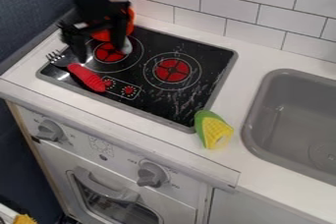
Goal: Move the corn to the top right side of the stove
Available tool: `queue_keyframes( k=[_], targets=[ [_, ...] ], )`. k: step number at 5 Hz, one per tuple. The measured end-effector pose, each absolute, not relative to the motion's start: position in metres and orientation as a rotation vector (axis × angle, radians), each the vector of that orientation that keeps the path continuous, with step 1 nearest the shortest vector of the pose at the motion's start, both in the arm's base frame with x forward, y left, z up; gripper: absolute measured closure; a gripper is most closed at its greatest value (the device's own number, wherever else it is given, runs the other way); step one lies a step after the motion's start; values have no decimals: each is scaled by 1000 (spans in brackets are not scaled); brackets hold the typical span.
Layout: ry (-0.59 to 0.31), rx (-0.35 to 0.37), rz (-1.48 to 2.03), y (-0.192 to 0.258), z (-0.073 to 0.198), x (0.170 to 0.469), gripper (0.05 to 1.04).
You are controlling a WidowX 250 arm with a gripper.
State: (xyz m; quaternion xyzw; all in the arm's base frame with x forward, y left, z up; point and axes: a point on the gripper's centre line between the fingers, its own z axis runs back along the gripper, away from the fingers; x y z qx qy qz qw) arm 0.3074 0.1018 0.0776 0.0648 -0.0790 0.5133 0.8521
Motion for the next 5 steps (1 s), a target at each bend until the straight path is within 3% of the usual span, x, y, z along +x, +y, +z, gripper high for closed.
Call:
queue_keyframes(
  k=[3,5],
  targets=[
    [-215,-7,920,-3,80,293,83],
    [-105,-39,783,-70,48,285,83]
  ],
)
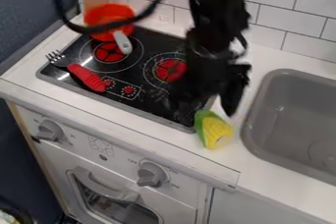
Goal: Move the corn to the top right side of the stove
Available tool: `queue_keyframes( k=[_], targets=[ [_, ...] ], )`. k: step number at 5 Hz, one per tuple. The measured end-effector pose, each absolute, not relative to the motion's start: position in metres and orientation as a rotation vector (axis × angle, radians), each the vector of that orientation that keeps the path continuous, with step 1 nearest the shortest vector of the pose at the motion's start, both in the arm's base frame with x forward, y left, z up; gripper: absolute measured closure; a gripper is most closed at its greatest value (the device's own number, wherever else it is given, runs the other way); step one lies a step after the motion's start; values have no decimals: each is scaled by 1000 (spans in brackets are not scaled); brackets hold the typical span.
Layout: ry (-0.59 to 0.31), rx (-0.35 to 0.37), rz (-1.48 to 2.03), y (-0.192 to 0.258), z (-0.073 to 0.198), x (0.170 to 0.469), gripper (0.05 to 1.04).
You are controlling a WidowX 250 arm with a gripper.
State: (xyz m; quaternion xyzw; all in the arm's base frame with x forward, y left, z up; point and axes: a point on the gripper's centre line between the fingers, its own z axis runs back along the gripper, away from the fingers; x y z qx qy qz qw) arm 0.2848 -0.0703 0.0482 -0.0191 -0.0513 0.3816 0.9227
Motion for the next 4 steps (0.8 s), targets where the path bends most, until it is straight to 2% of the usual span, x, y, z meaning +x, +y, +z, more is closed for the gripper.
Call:
queue_keyframes(
  k=[1,2,3,4],
  targets=[
    [-70,1,763,-78,31,289,83],
    [-36,9,763,-80,21,289,137],
    [-32,-5,749,-83,20,296,261],
    [-31,-6,738,-81,19,296,261]
  ],
)
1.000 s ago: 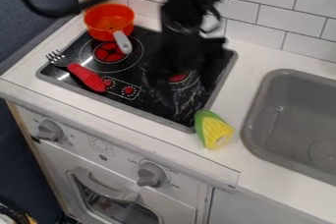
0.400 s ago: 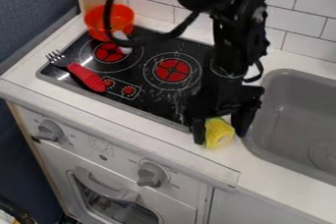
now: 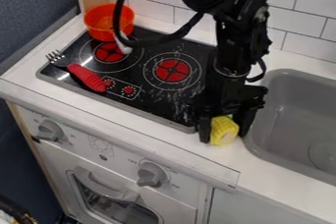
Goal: Move the corn to the top right side of the stove
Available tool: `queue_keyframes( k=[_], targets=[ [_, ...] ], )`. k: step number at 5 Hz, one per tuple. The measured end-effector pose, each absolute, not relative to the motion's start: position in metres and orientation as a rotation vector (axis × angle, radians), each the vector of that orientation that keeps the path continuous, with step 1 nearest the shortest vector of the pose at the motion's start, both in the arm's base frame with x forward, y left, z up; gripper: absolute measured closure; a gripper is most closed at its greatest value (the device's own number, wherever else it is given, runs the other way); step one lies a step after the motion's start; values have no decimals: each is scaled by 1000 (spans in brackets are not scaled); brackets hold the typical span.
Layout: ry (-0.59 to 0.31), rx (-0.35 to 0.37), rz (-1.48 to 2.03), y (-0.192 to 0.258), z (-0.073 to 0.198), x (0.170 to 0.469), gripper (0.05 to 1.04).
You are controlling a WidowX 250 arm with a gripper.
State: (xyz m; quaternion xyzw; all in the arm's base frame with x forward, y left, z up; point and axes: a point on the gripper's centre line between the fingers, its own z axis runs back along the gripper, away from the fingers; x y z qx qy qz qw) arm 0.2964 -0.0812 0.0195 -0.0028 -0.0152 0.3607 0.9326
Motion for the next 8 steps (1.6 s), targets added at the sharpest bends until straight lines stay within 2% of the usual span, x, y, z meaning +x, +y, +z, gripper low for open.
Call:
queue_keyframes(
  k=[1,2,3,4,6,8],
  targets=[
    [-22,14,730,-73,22,294,261],
    [-20,0,646,-64,38,306,261],
    [-64,-18,586,-50,64,333,261],
    [-71,-23,486,-48,79,362,261],
    [-57,5,299,-47,73,417,261],
    [-33,2,71,-53,38,436,261]
  ],
)
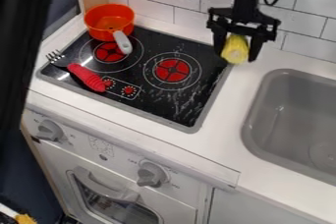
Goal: Move the corn to the top right side of the stove
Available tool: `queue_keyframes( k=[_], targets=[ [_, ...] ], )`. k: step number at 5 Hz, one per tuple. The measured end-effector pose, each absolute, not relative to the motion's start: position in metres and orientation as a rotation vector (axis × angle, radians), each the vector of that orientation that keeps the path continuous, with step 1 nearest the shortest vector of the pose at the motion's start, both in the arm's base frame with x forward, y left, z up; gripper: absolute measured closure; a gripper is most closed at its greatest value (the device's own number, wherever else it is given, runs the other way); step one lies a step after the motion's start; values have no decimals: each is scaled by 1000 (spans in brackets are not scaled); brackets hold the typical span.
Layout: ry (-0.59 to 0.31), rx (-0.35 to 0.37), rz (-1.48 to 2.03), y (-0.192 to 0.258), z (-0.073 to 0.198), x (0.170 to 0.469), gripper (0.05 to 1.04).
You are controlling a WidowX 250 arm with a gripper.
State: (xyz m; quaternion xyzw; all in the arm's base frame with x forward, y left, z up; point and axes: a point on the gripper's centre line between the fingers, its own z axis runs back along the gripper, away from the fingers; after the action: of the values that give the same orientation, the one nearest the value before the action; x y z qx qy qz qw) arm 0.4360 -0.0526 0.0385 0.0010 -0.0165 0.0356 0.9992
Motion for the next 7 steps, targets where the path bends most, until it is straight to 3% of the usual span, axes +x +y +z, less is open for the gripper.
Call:
queue_keyframes(
  k=[1,2,3,5,7],
  targets=[
    [-34,-3,16,-54,33,441,261],
    [-31,12,-32,-61,28,441,194],
    [-10,34,-10,-64,28,439,66],
    [0,21,22,-61,26,435,79],
    [-130,-11,36,-48,83,429,83]
  ],
)
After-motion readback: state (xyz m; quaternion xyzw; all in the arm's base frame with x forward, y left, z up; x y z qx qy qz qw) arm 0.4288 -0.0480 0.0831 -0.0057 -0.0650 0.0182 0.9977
